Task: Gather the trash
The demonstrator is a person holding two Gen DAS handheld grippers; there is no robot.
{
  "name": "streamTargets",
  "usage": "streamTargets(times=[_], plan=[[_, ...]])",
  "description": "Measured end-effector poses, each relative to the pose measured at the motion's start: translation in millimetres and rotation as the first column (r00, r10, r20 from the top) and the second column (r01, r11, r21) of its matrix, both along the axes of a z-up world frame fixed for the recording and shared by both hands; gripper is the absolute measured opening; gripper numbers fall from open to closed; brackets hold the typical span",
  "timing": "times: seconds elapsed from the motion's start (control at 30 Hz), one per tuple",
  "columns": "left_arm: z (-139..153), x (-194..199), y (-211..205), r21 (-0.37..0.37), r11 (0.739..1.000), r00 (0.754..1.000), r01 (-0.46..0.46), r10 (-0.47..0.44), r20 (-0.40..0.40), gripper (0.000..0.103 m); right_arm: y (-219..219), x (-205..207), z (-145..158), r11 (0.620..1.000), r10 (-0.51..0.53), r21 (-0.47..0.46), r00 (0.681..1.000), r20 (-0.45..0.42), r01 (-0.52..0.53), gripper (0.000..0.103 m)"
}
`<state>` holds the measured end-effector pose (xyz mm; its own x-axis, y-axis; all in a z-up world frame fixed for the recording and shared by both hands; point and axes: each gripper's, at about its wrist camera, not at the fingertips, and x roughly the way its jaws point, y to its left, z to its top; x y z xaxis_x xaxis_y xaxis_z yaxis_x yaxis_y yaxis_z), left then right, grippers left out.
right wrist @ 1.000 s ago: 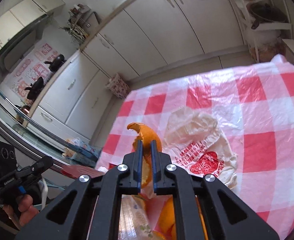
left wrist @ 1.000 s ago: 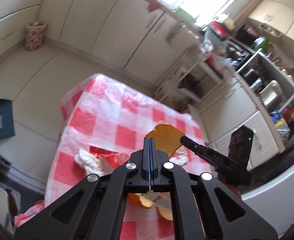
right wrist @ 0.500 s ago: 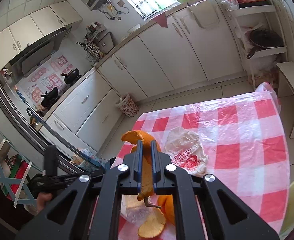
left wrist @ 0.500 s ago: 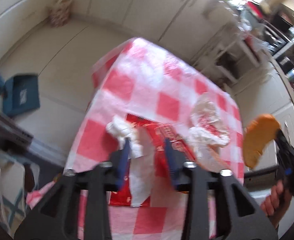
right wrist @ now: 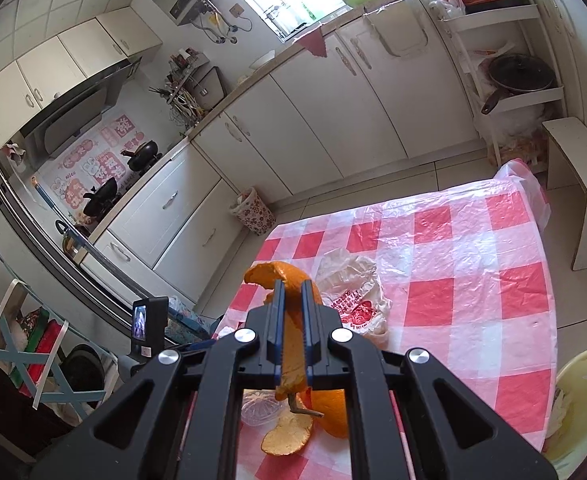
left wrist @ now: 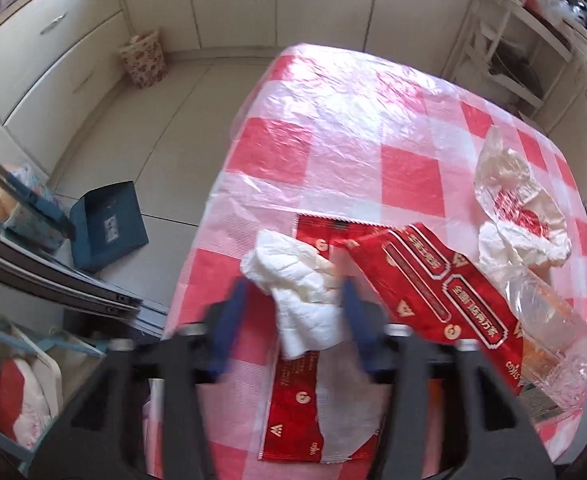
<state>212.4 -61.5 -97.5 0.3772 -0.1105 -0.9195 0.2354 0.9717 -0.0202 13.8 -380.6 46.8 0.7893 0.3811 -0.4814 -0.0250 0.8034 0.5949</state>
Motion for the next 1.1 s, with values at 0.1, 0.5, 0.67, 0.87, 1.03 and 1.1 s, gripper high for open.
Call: streamTargets(times=[0.1,0.5,0.67,0.87,1.03,1.1], plan=[[9.3,-2.2,0.9,-0.042,0.999,1.0,-0.005,0.005,0.0,0.01,-2.0,-1.3,0.0,1.0,0.002,-0.004,1.0,-0.001,-0.002,0.009],[98.2,-39.8,23.6,-0.312,0.949,0.974,0.036,0.037,0.222,0.009,-32.3,-30.8,9.0,0.996,-0.072,-0.05,0.997,0.017,0.073,0.009],[122.5,-68.0,-10.9,-0.345,0.928,0.955,0.14,-0.035,0.294,0.009,-69.2,-59.5,4.0,0.983,-0.171,-0.073,0.985,-0.002,0.17,0.009],[129.9,-110.0,-83.9,-0.35,0.882,0.924,0.315,-0.2,0.327,0.01,-121.8,-101.5,-17.5,0.947,-0.306,-0.118,0.95,-0.059,0.298,0.009],[124.4,-139.9,-142.3,-0.345,0.843,0.895,0.413,-0.305,0.326,0.01,-161.2,-125.4,-47.7,0.91,-0.404,-0.167,0.902,-0.154,0.379,0.009],[118.7,-149.7,-162.7,-0.342,0.83,0.885,0.44,-0.338,0.319,0.01,-173.9,-129.7,-61.5,0.902,-0.423,-0.188,0.883,-0.202,0.389,0.009]])
